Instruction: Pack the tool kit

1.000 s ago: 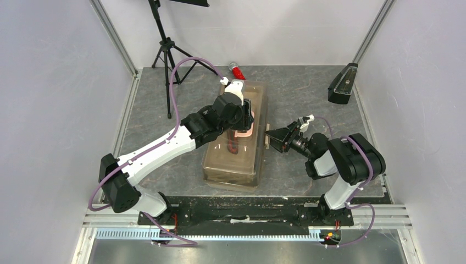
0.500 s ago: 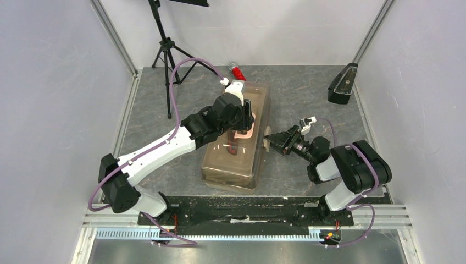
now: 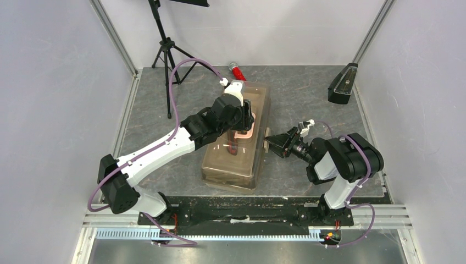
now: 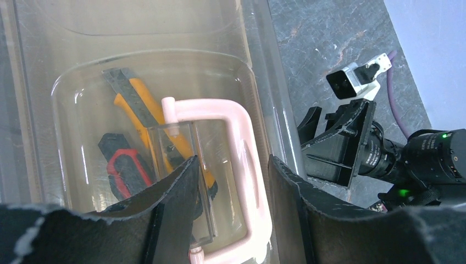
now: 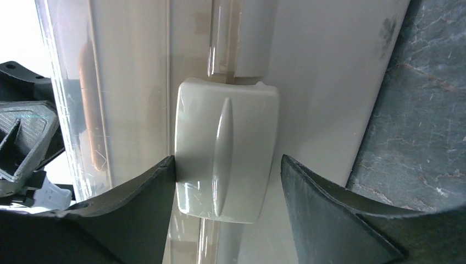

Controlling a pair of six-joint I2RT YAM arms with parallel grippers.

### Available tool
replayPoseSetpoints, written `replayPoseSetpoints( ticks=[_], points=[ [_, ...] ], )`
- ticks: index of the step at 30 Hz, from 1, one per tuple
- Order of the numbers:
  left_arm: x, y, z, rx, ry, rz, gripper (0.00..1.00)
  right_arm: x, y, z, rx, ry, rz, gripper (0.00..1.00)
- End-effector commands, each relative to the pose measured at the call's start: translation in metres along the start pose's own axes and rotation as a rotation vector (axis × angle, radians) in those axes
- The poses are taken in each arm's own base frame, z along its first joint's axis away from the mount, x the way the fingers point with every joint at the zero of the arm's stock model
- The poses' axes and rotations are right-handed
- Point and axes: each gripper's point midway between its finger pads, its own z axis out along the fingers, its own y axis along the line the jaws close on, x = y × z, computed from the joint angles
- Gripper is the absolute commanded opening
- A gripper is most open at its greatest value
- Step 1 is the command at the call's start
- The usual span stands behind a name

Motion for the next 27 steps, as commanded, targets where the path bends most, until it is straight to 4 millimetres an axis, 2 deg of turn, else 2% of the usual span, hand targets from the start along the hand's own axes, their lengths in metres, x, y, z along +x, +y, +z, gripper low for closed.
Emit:
replayPoseSetpoints(
  ticks=[1, 5, 14, 17, 20, 23, 27],
  points=[
    [0.043, 0.011, 0.003, -0.037, 0.131, -0.002, 0.55, -0.004, 0.049, -0.006, -0.235, -0.041, -0.194, 0.69],
    [0.042, 0.011, 0.002, -0.039, 0.129, -0.003, 0.55, -0.005, 0.051, -0.006, -0.244, -0.038, -0.197, 0.70],
    [0.038, 0.010, 0.001, -0.034, 0.117, -0.008, 0.55, -0.009, 0.074, -0.008, -0.297, -0.041, -0.237, 0.77],
    [0.038, 0.010, 0.001, -0.035, 0.115, -0.008, 0.55, -0.014, 0.066, -0.008, -0.250, -0.060, -0.254, 0.81],
    [0.038, 0.010, 0.001, -0.035, 0.114, -0.007, 0.55, -0.016, 0.063, -0.011, -0.229, -0.070, -0.268, 0.96],
    [0.038, 0.011, 0.002, -0.039, 0.113, -0.006, 0.55, -0.017, 0.062, -0.012, -0.215, -0.073, -0.278, 0.98],
    [0.037, 0.010, 0.001, -0.035, 0.112, -0.006, 0.55, -0.023, 0.039, -0.012, -0.106, -0.083, -0.315, 0.98]
  ],
)
